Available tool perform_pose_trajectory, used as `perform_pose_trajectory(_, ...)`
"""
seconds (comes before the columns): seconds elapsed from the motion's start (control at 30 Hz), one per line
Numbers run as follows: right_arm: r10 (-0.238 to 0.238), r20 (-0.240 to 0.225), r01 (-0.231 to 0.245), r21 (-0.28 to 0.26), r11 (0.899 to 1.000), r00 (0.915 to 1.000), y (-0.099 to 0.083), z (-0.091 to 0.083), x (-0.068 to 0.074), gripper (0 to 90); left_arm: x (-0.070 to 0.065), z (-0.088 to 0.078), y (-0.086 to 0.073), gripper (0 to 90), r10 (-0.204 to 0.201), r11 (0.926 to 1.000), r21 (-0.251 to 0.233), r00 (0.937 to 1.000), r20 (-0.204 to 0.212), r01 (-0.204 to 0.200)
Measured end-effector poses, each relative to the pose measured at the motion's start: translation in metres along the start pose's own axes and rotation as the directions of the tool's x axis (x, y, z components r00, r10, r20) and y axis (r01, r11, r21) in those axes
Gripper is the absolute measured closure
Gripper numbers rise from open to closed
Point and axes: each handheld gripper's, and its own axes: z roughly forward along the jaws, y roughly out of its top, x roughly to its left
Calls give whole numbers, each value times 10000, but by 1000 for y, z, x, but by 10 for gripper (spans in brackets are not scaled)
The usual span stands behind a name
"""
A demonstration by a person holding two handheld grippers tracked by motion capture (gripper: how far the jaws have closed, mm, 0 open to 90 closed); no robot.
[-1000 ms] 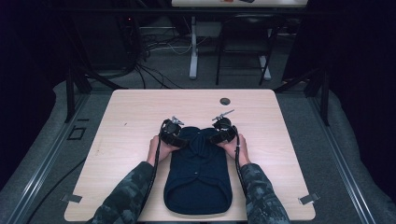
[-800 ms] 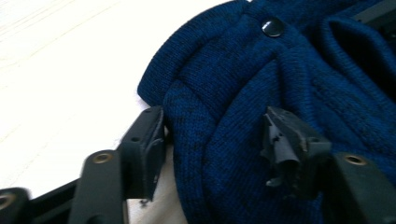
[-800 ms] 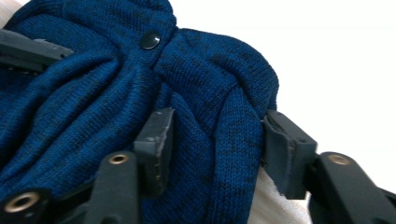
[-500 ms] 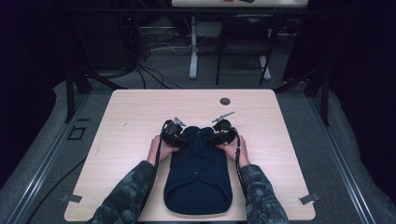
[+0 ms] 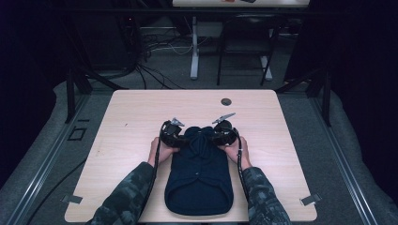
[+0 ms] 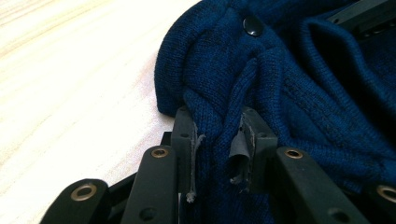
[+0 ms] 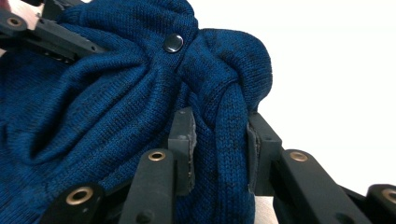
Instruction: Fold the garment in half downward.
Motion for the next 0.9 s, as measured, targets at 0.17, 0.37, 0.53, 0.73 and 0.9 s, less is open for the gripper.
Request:
perform_pose_trajectory(0.17, -675, 440, 698, -533, 9961, 9968, 1, -18, 8, 679, -4, -12, 5, 686, 162, 9998, -81, 9998, 103, -161)
perform_pose_trajectory(0.37, -978, 528, 1037, -1250, 9867, 9938, 1, -38, 16, 679, -7, -29, 9, 688, 285, 9990, -346, 9988, 407, -271)
perform_pose_trajectory(0.53, -1167, 359, 1209, -1576, 9801, 9925, 0, -54, 20, 677, -11, -41, 10, 708, 674, 9957, -673, 9966, 478, -641)
perform_pose_trajectory(0.73, -1236, 278, 1265, -1704, 9772, 9919, -2, -67, 22, 674, -20, -51, 14, 710, 1165, 9901, -825, 9927, 321, -1136)
perform_pose_trajectory(0.9, -1376, 193, 1388, -1673, 9761, 9903, -4, -73, 22, 672, -25, -55, 16, 710, 1475, 9861, -814, 9887, 266, -1449)
